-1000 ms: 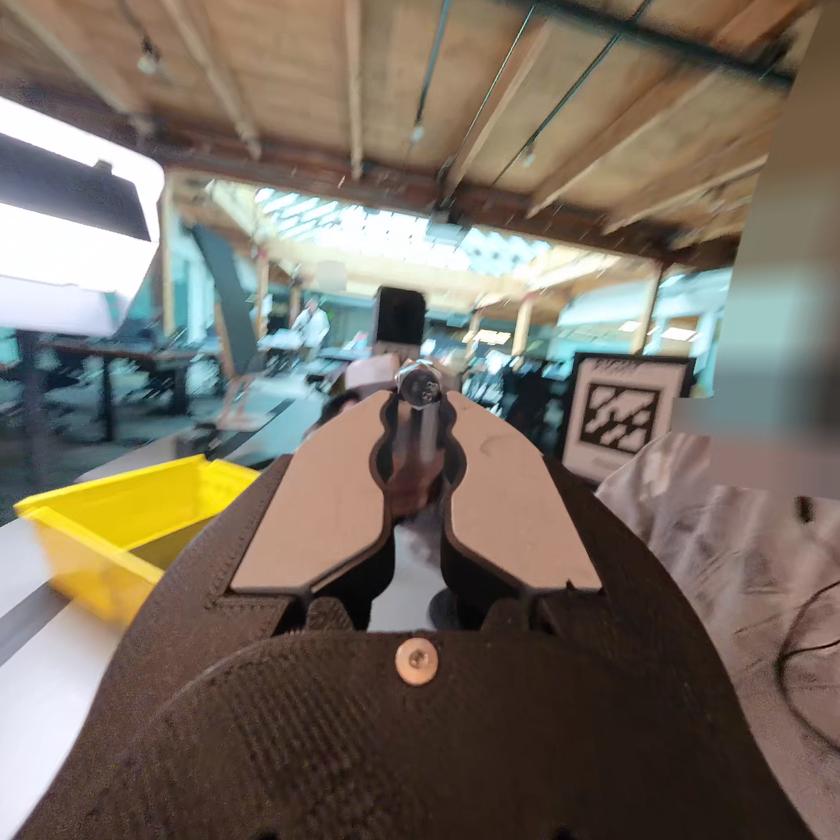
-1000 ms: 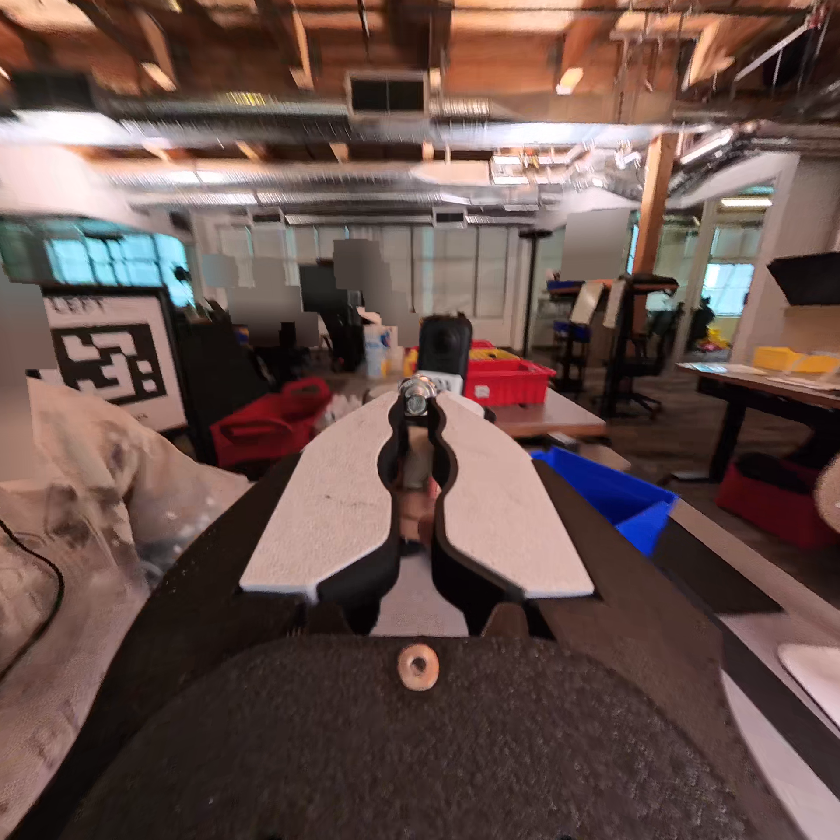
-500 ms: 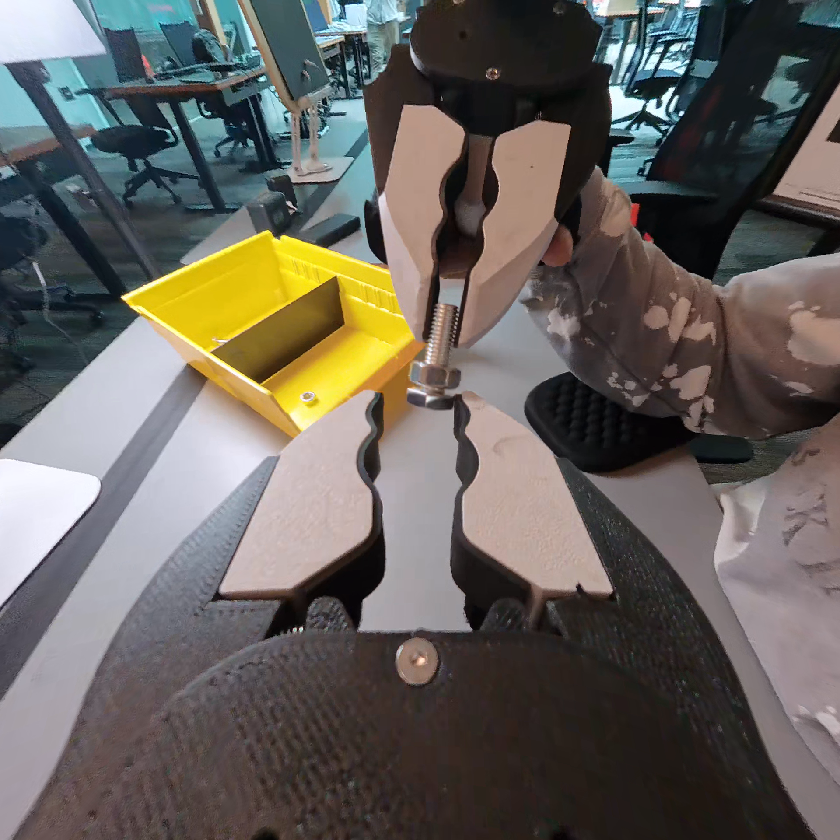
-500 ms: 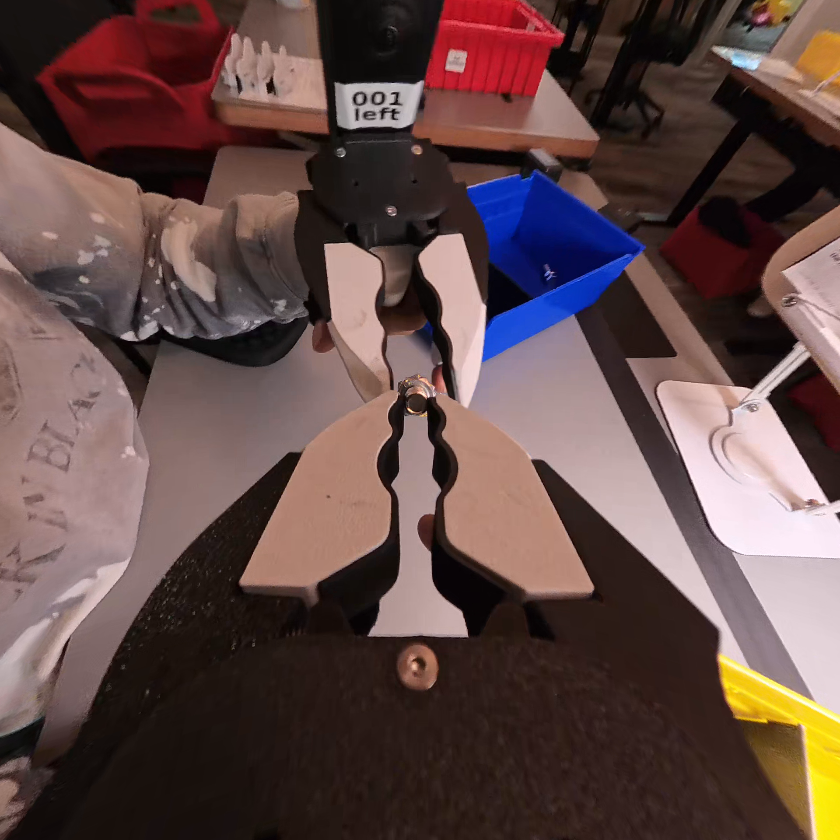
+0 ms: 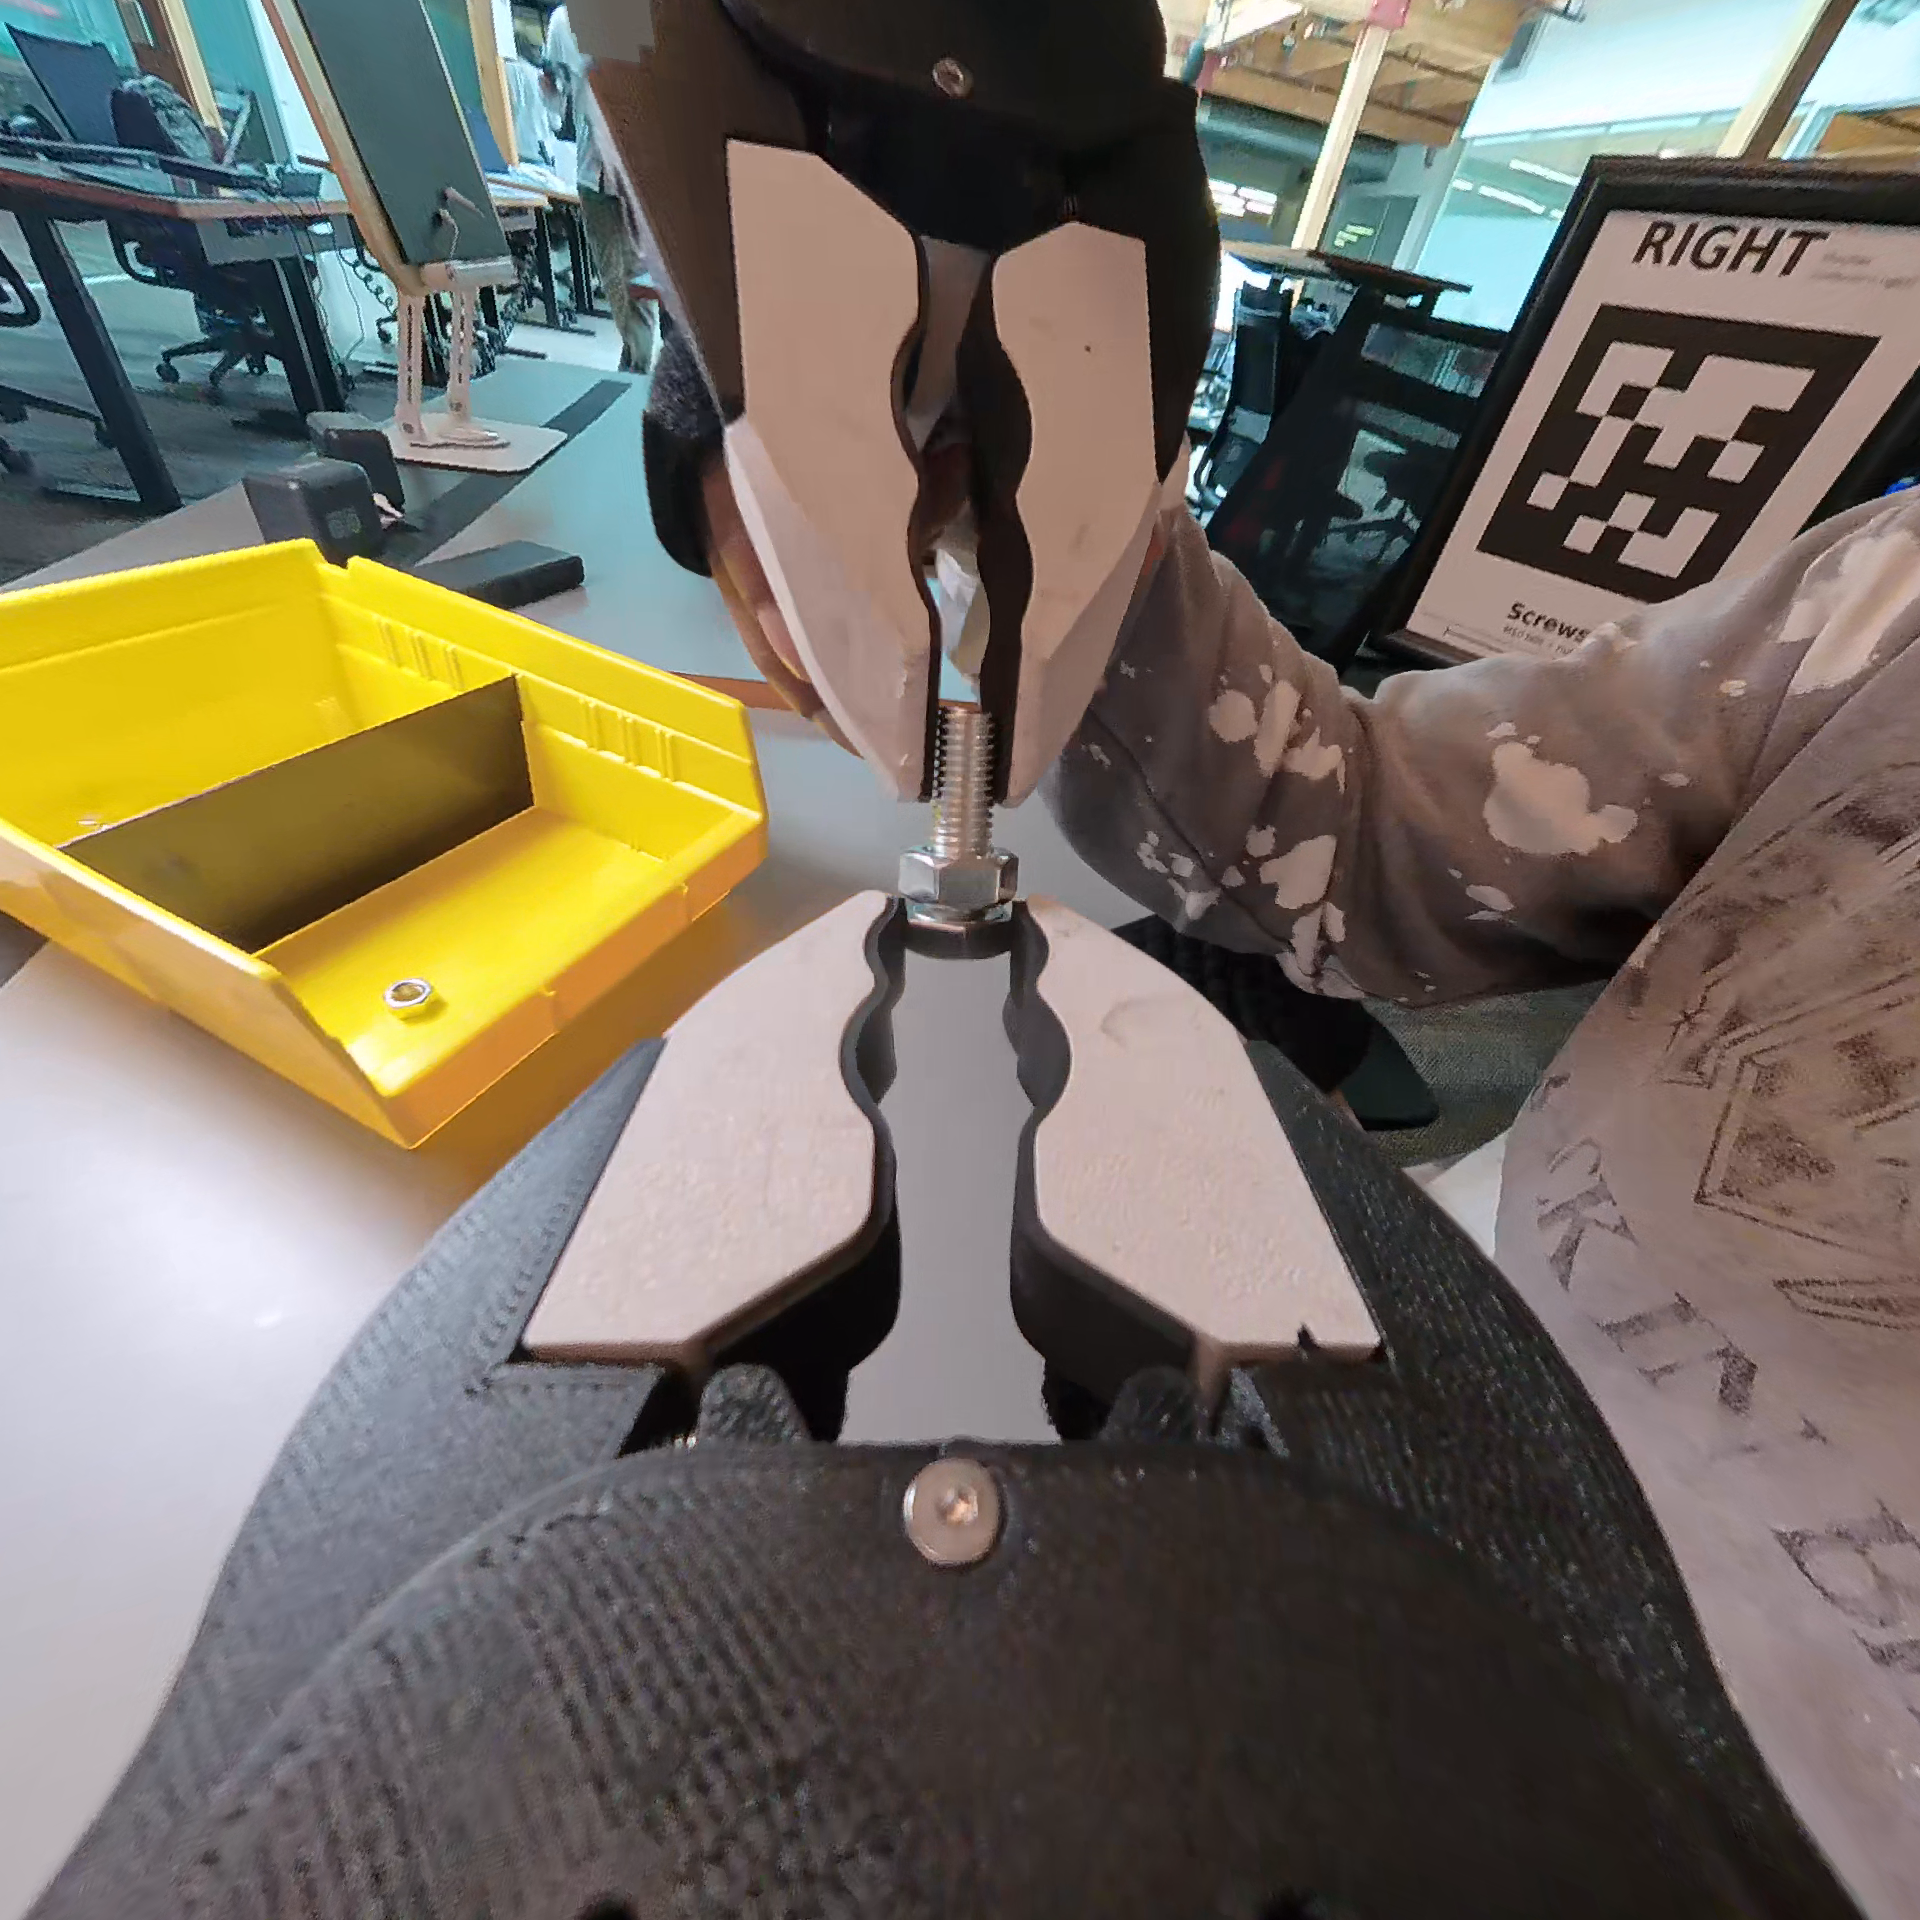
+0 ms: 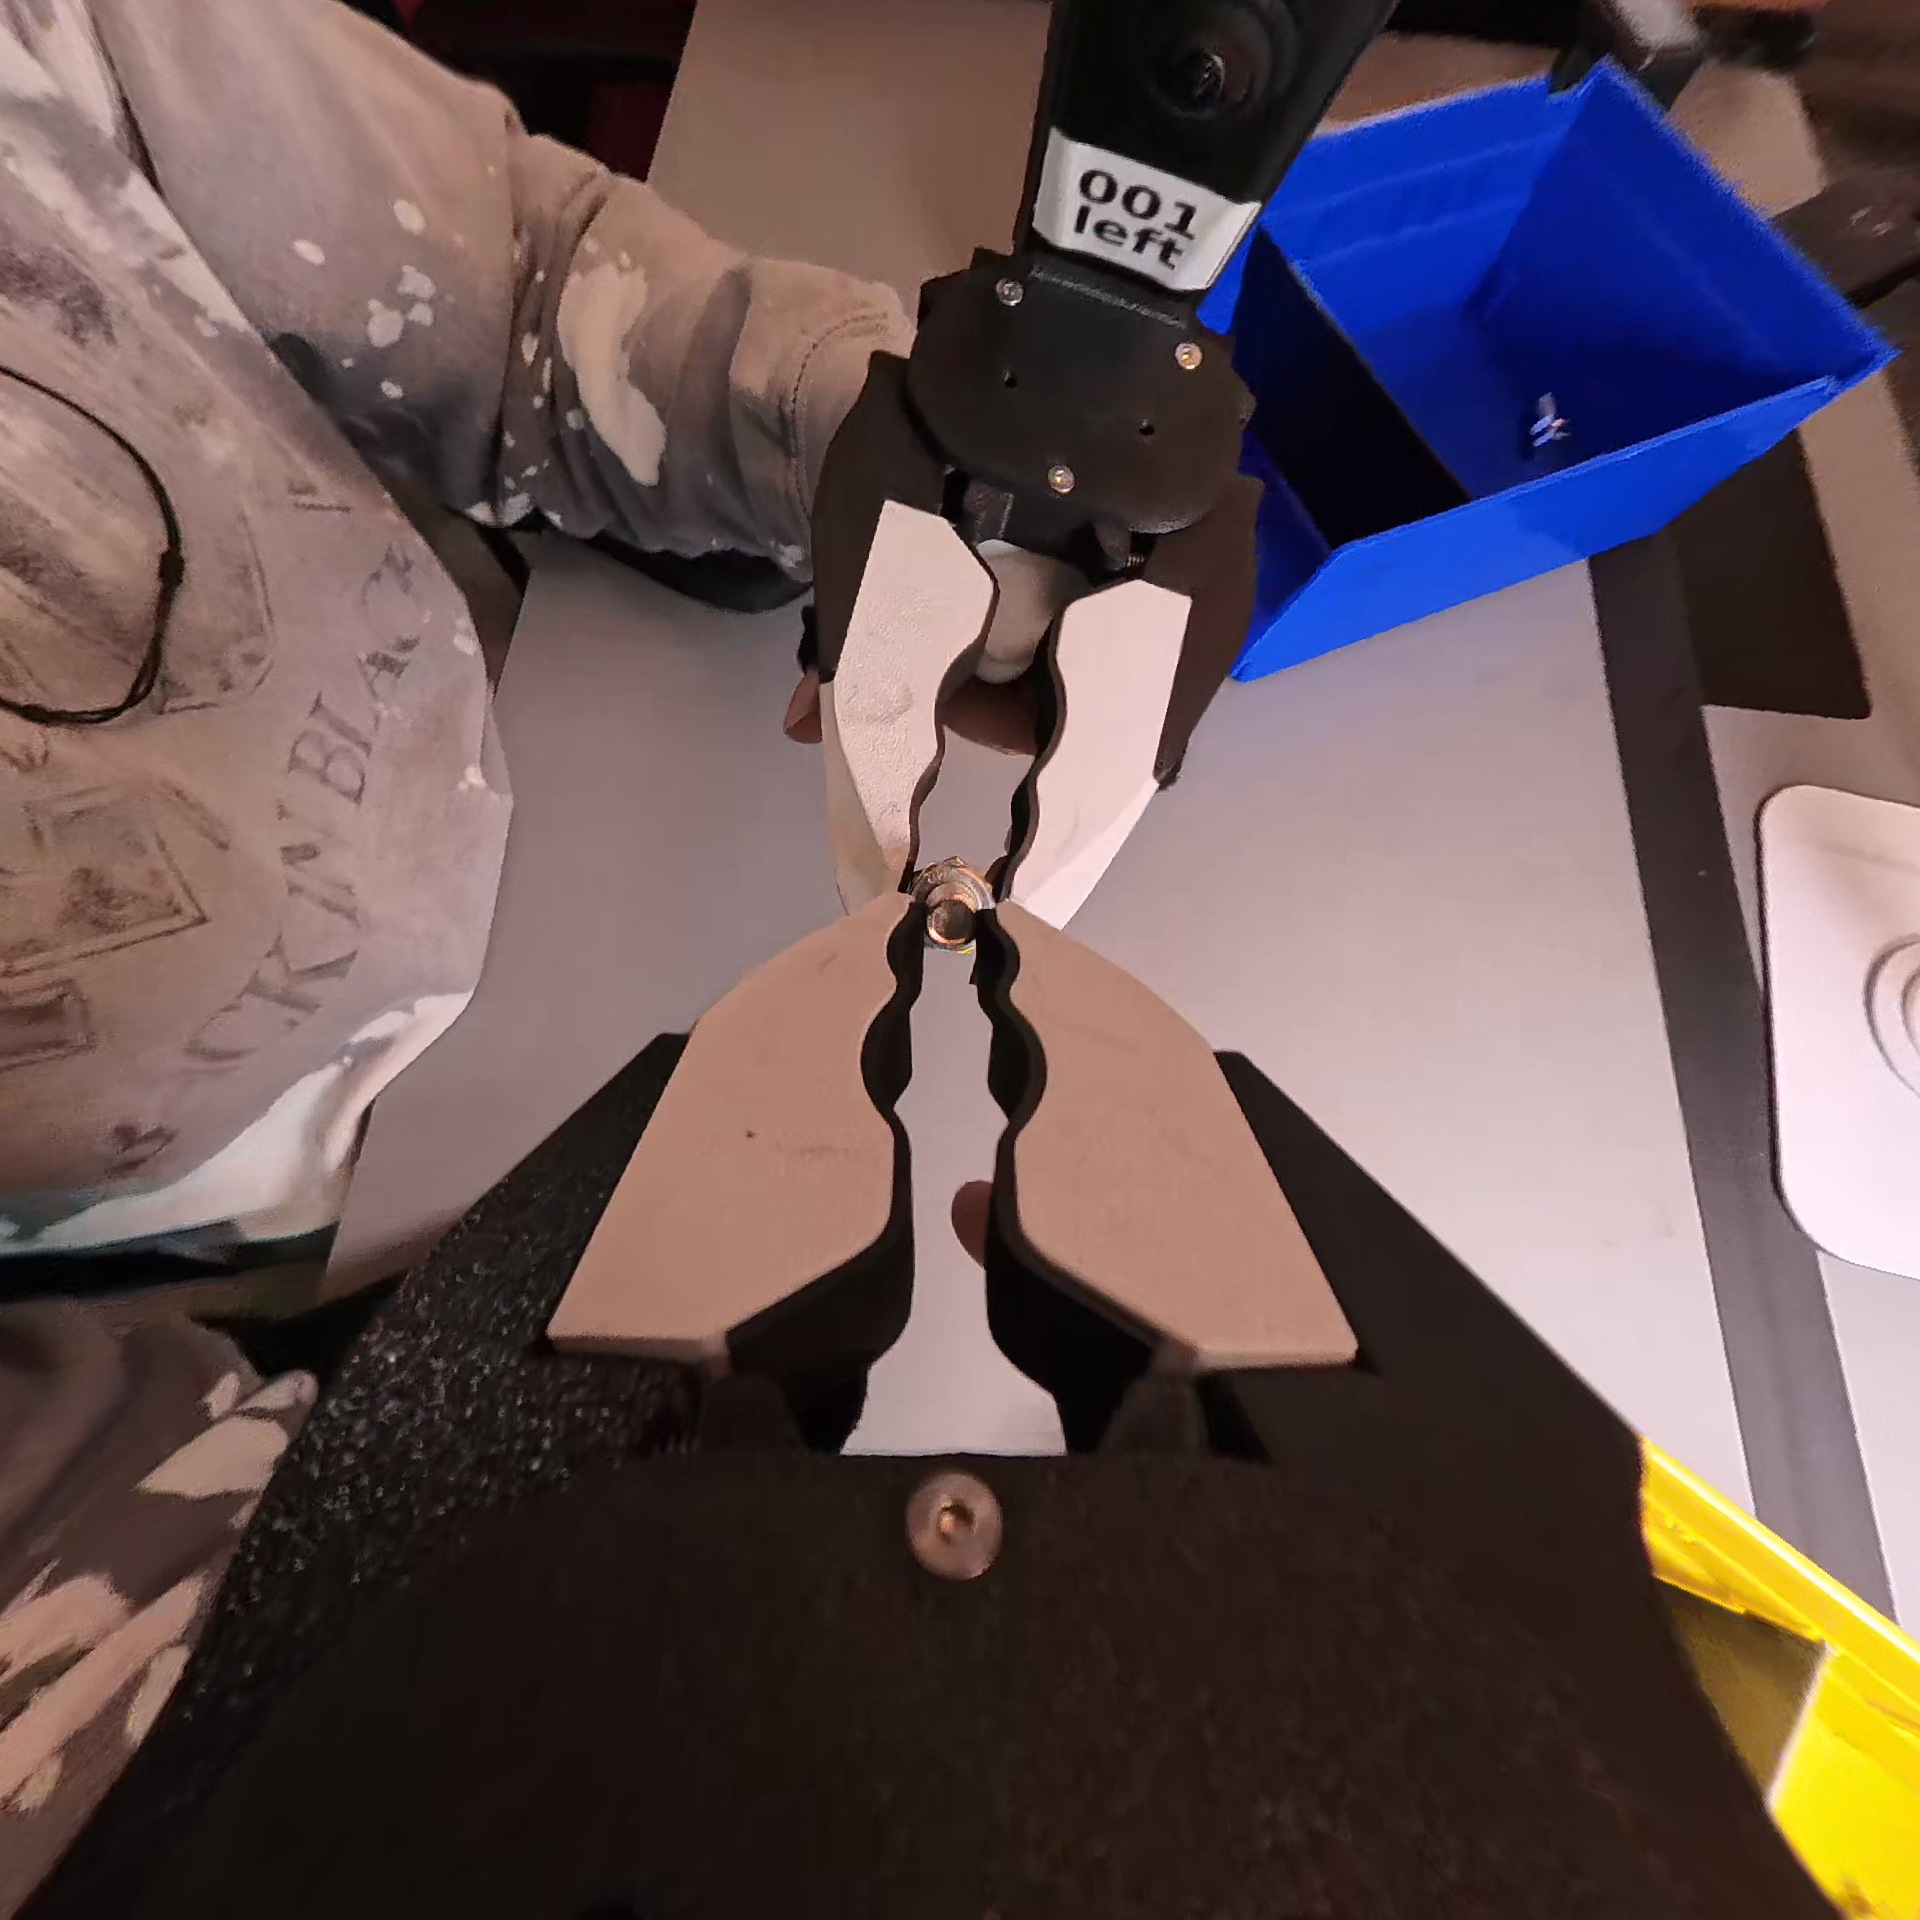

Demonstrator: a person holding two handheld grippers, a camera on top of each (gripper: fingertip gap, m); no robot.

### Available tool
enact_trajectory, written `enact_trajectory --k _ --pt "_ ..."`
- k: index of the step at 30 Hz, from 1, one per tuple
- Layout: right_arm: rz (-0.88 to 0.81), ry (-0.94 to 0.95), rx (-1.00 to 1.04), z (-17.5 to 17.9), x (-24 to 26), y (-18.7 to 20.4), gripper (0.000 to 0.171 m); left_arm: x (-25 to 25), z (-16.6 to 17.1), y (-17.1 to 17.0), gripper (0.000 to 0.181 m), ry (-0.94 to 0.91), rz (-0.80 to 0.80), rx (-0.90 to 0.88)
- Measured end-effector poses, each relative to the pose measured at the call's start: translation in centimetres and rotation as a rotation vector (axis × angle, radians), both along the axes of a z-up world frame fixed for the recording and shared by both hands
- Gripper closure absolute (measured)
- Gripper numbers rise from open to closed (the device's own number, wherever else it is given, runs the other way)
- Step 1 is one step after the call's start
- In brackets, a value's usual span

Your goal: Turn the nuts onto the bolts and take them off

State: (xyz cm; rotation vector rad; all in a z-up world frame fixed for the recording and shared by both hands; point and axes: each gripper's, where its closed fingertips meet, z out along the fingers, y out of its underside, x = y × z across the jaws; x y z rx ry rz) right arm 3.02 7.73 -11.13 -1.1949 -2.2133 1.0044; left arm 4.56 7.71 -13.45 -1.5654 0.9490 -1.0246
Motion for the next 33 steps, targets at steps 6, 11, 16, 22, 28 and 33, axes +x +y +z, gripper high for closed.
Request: enact_trajectory --k 6,11,16,22,28,33 --pt "0.122 -0.195 0.035 0.2 0.2 -0.2 0.162 0.6 0.3 -0.2 0.161 -0.076 -0.029 -0.014" --pt "0.145 -0.258 0.078 0.4 -0.1 -0.2 0.162 0.4 0.5 0.1 0.161 -0.105 -0.013 0.004" --pt "0.063 0.01 0.055 3.0 -2.1 0.5 0.152 -1.2 2.4 1.0 0.161 -0.19 0.071 0.058" --pt "-0.221 0.593 -0.16 7.9 -4.7 2.9 0.141 -5.0 4.1 3.3 0.161 -0.187 0.316 0.135" --pt "-0.461 0.759 -0.292 5.8 -7.6 3.5 0.131 -8.8 5.0 4.9 0.161 -0.08 0.577 0.218" --pt "-0.553 0.741 -0.279 4.9 -9.5 3.8 0.129 -9.8 5.2 5.2 0.162 0.013 0.683 0.259"
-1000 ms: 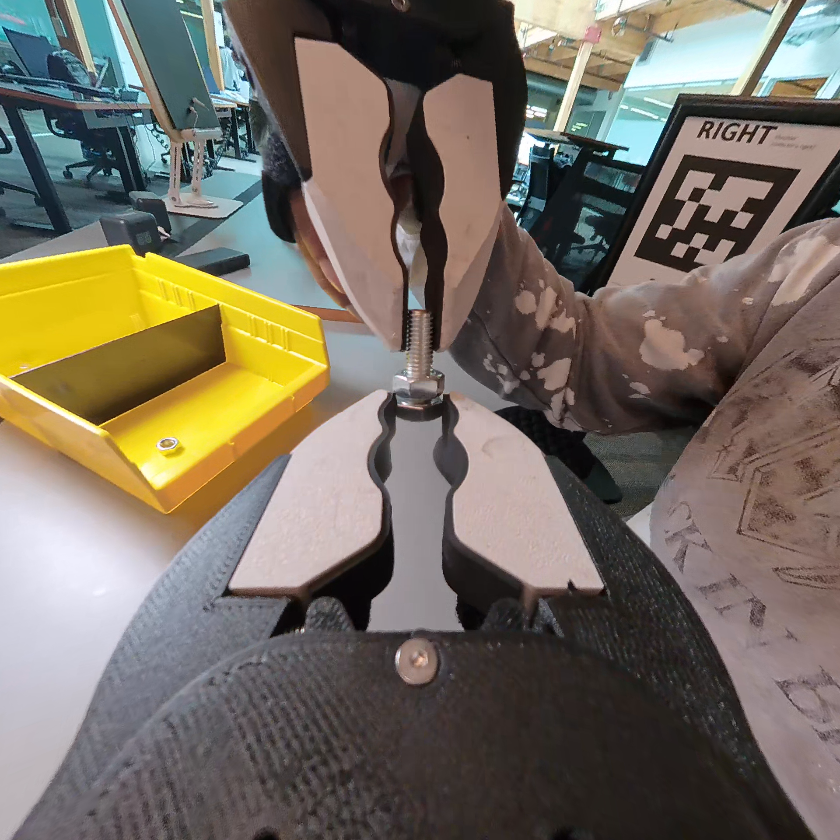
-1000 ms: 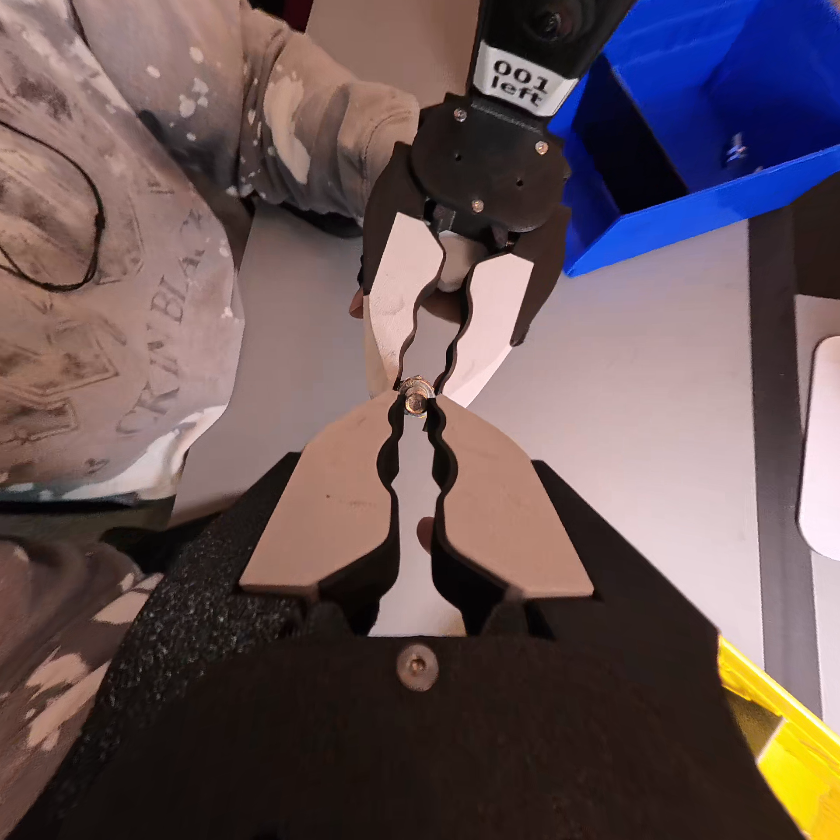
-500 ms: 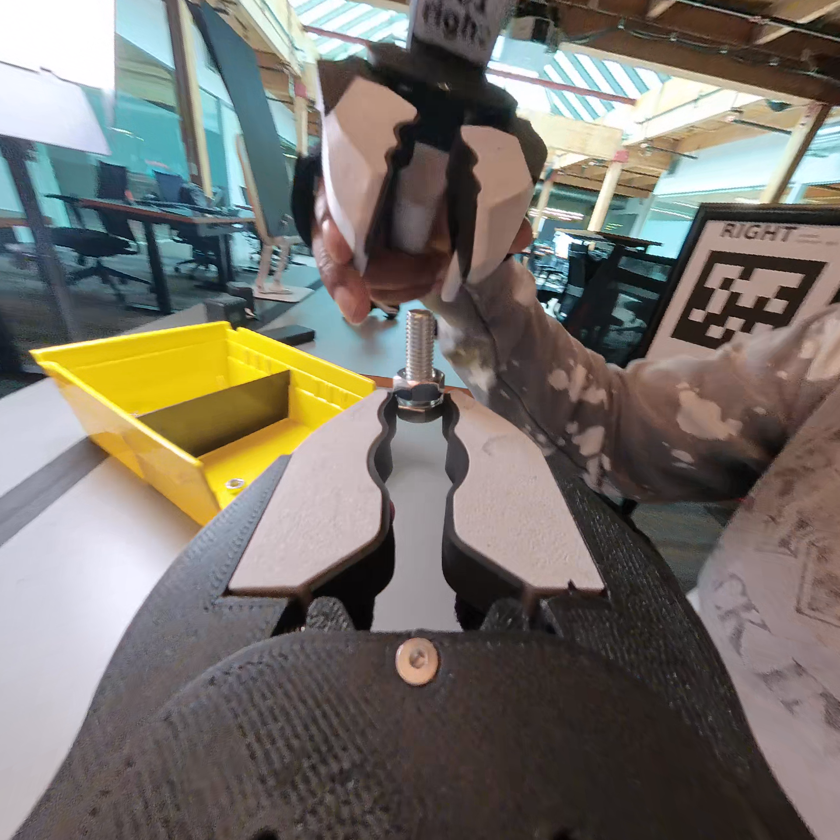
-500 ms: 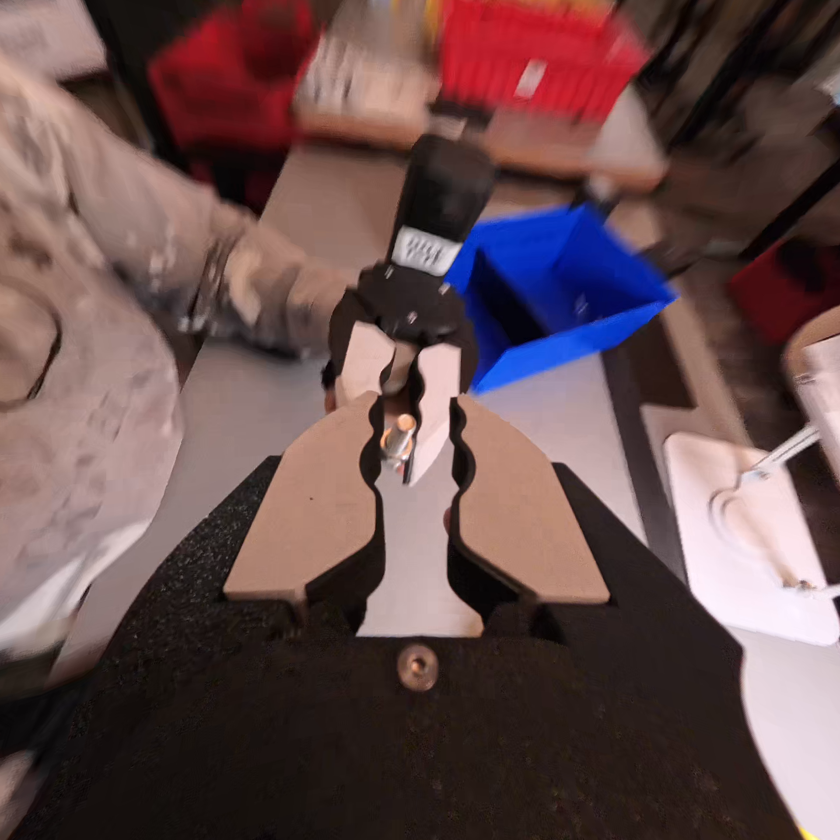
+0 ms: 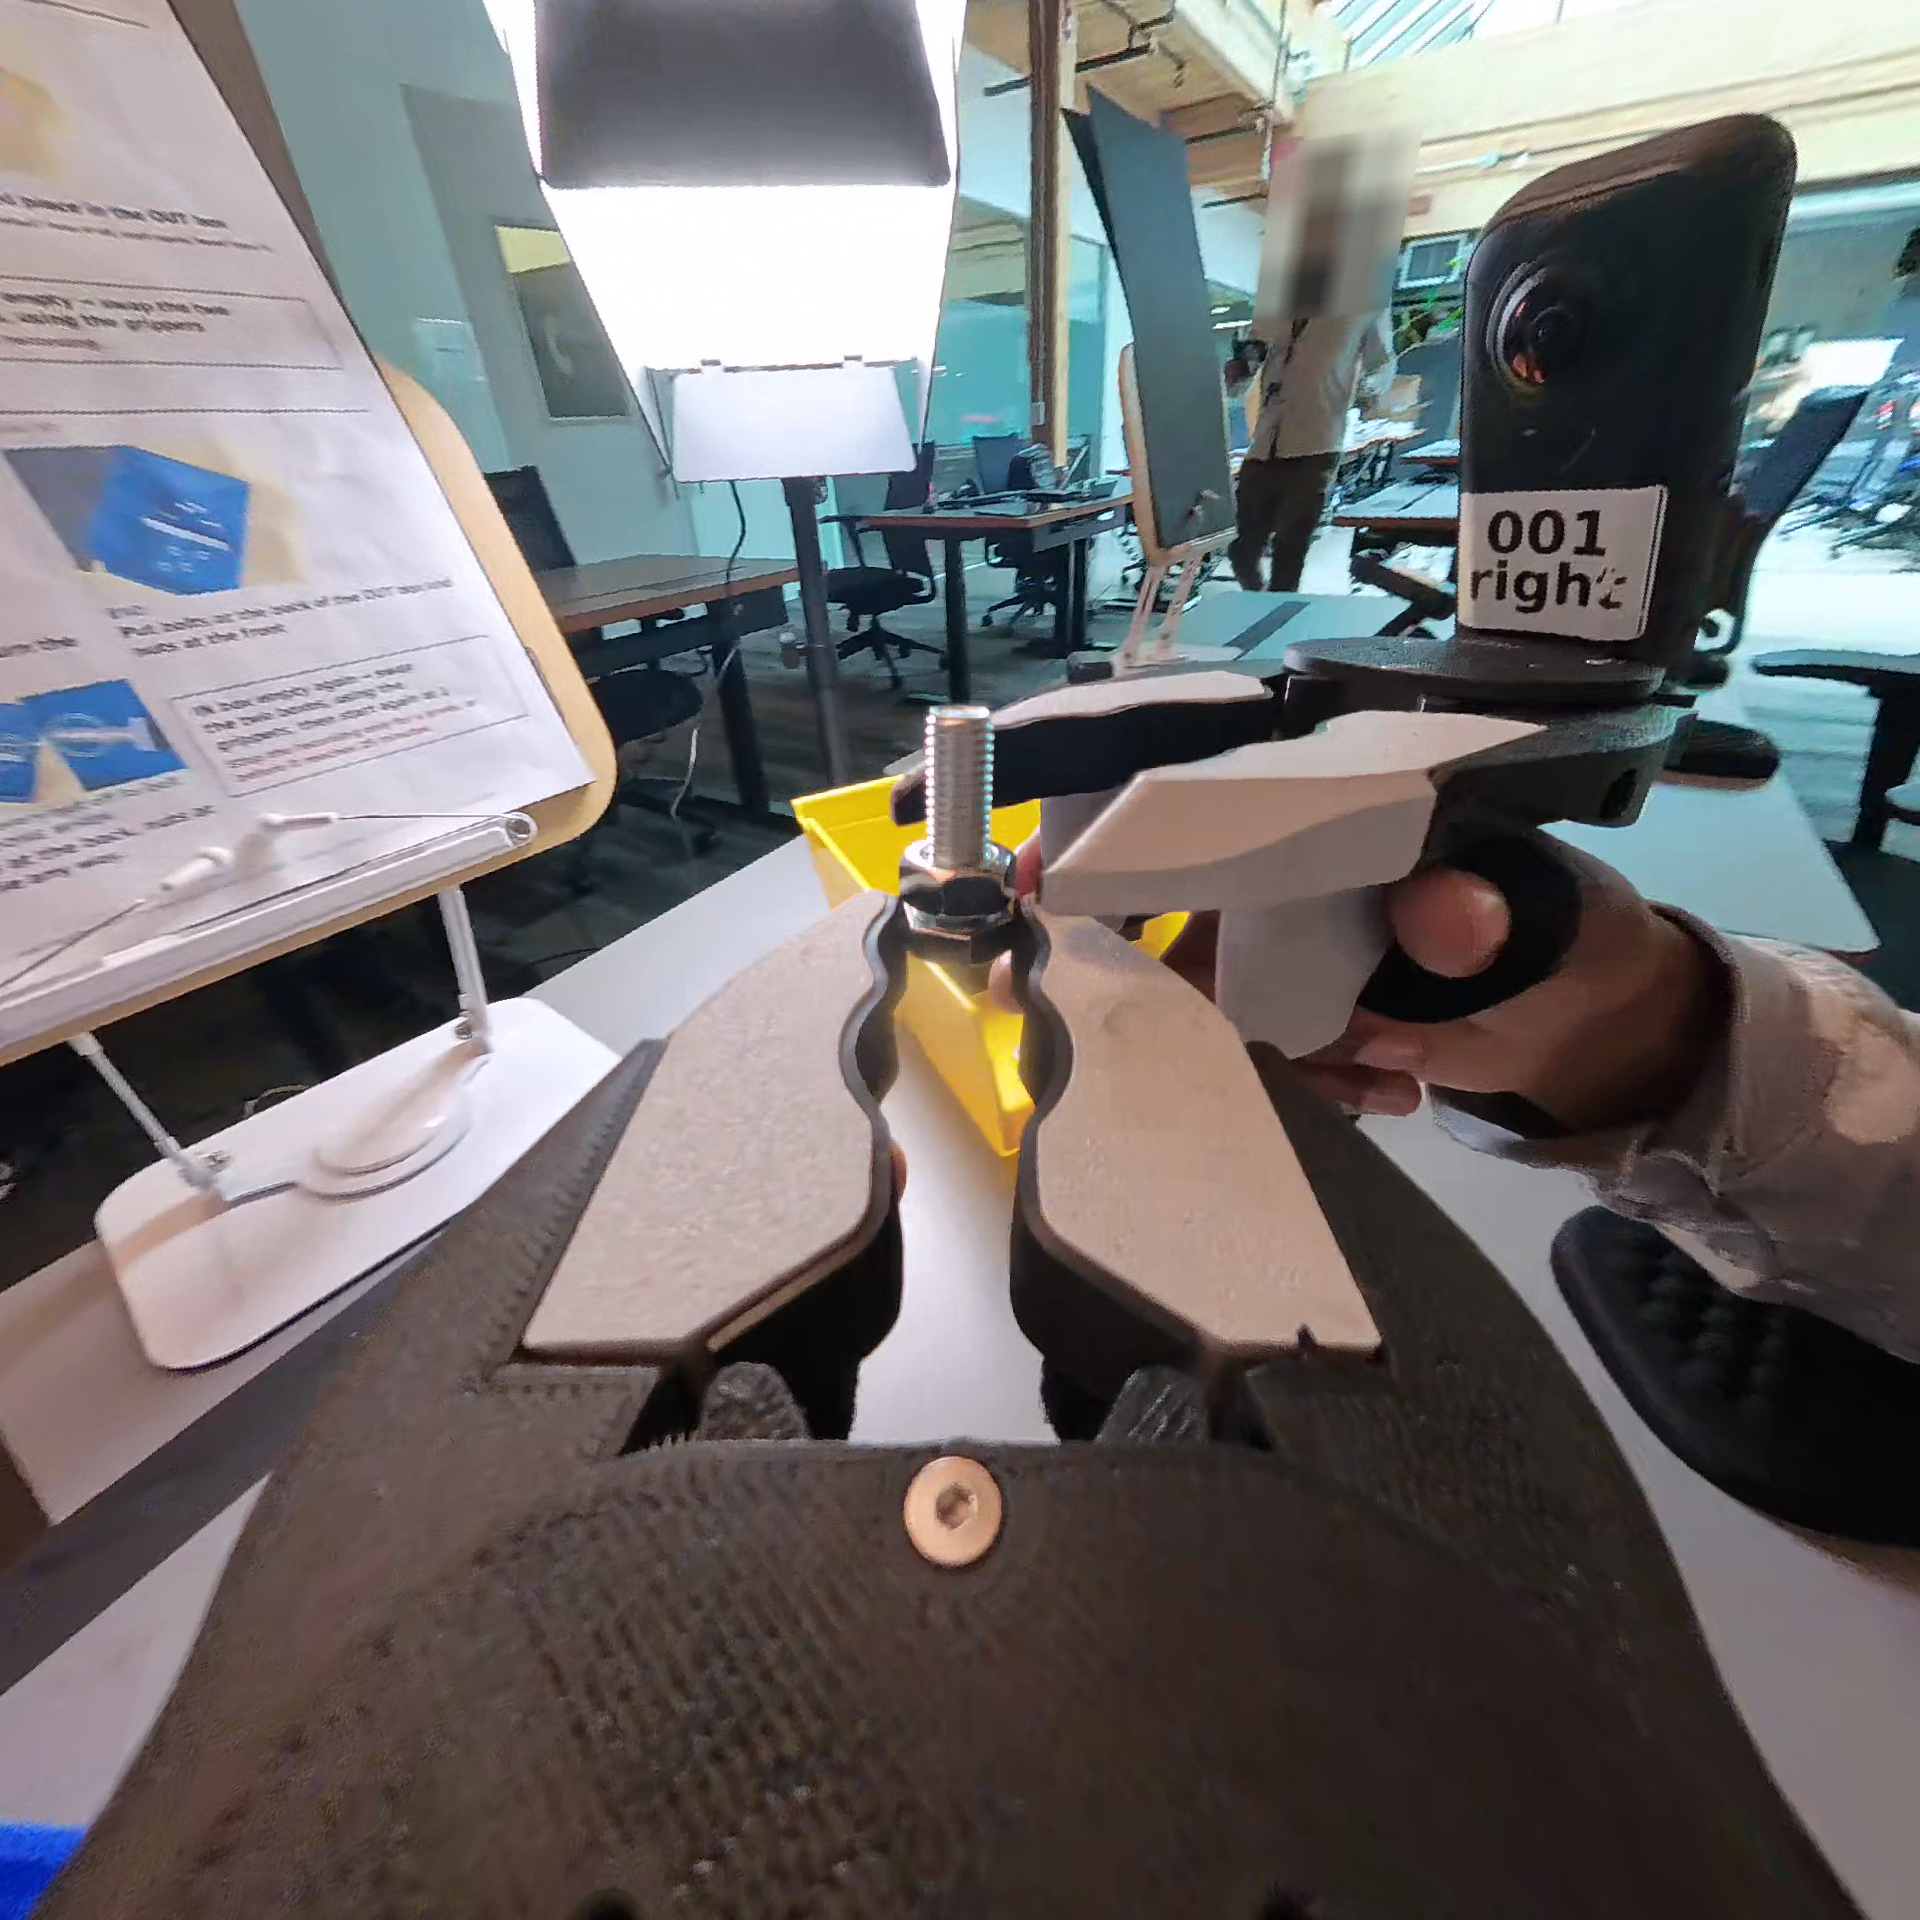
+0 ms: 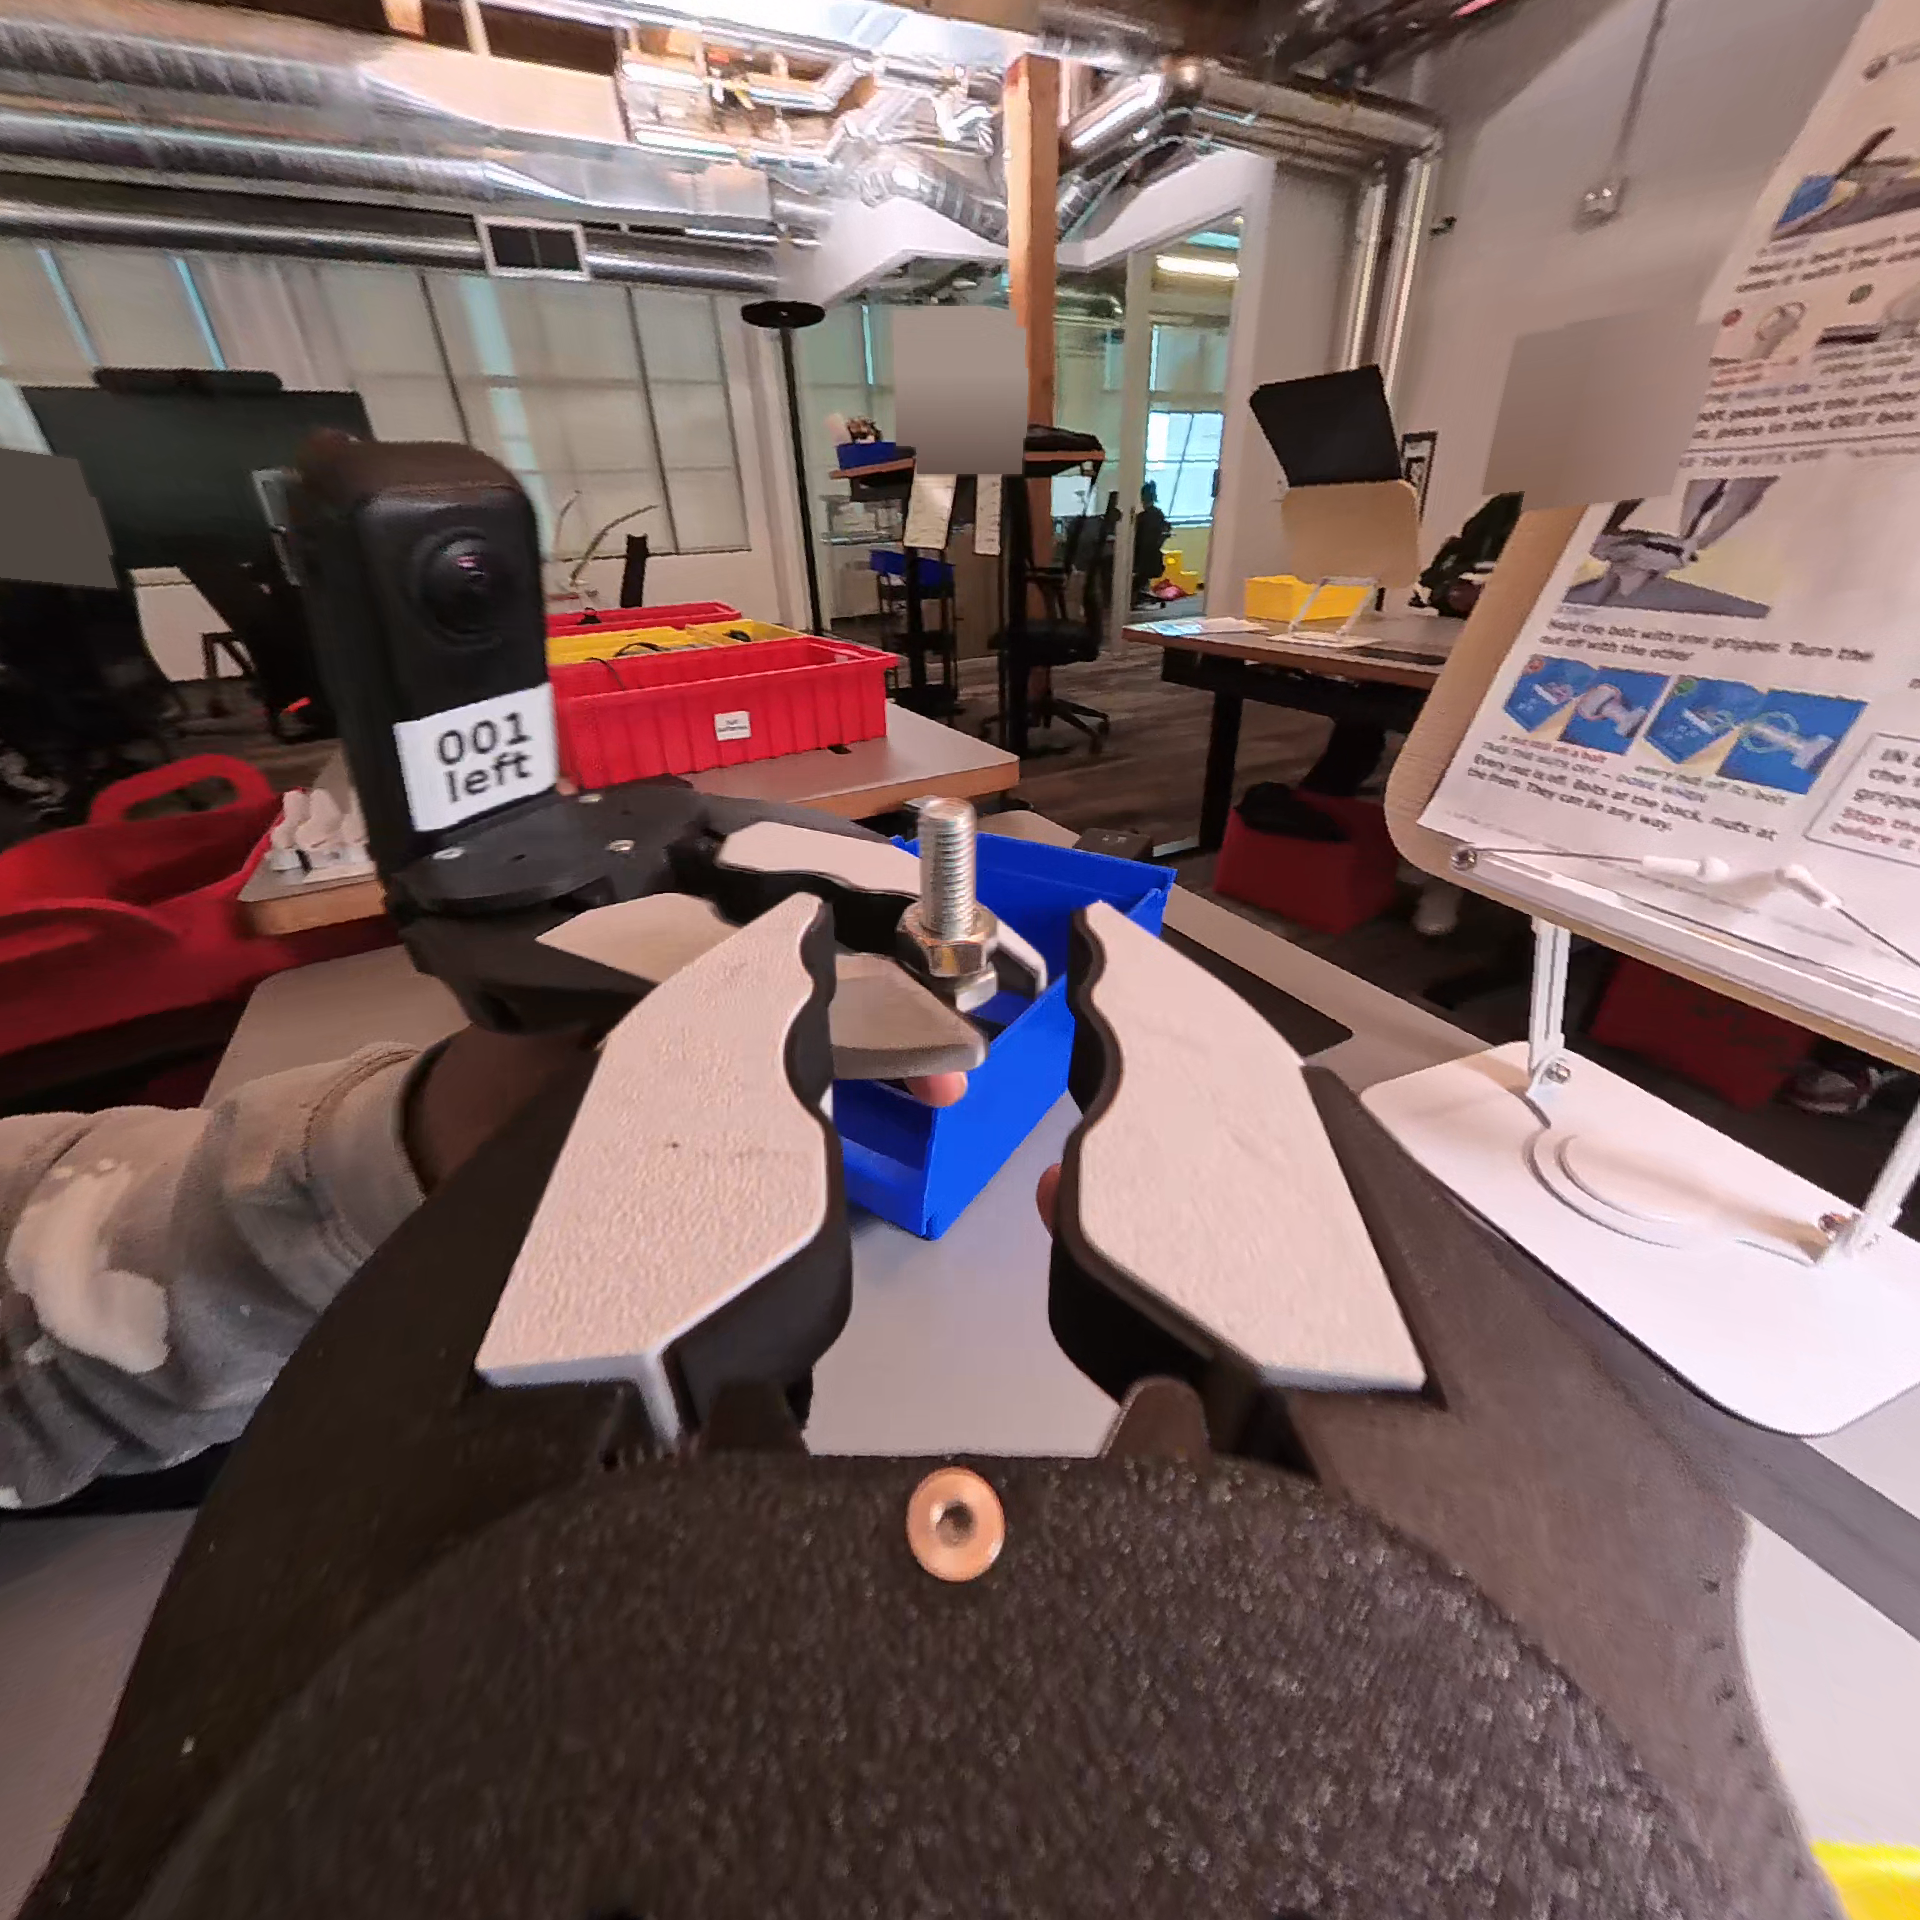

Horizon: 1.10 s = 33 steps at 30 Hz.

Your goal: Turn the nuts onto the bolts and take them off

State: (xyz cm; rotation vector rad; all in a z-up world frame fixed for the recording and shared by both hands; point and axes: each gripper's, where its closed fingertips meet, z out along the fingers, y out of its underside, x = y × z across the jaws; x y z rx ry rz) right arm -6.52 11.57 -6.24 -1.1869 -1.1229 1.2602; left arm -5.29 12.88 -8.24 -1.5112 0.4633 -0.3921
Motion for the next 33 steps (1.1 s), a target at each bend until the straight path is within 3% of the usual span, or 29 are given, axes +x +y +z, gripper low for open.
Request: enact_trajectory --k 5,6,8,17,20,30,31,33 --pt "-0.025 -0.008 -0.033 -0.2 0.5 1.2 0.133 -0.2 0.6 -0.2 0.162 -0.012 0.026 0.023" --pt "-0.067 -0.007 -0.049 -0.1 1.0 2.1 0.148 -0.3 0.9 -0.3 0.162 -0.037 0.009 0.031" --pt "-0.113 0.032 -0.049 0.6 2.1 3.4 0.152 -0.4 1.2 -0.4 0.162 -0.051 -0.001 0.03" --pt "0.006 -0.01 -0.028 0.6 1.0 0.5 0.128 0.9 1.2 -0.8 0.162 -0.064 -0.026 0.064" --pt "-0.044 0.011 -0.052 0.9 2.1 2.1 0.147 0.4 1.9 -1.0 0.162 -0.102 -0.03 0.087" --pt "0.024 0.022 -0.036 1.4 1.5 0.3 0.132 0.9 1.9 -1.2 0.162 -0.108 -0.041 0.096" --pt "-0.007 0.023 -0.053 1.4 1.8 1.0 0.145 0.8 2.3 -1.4 0.162 -0.13 -0.049 0.113" --pt "-0.078 0.062 -0.04 1.9 2.7 2.5 0.152 0.6 2.7 -1.6 0.162 -0.142 -0.05 0.119"
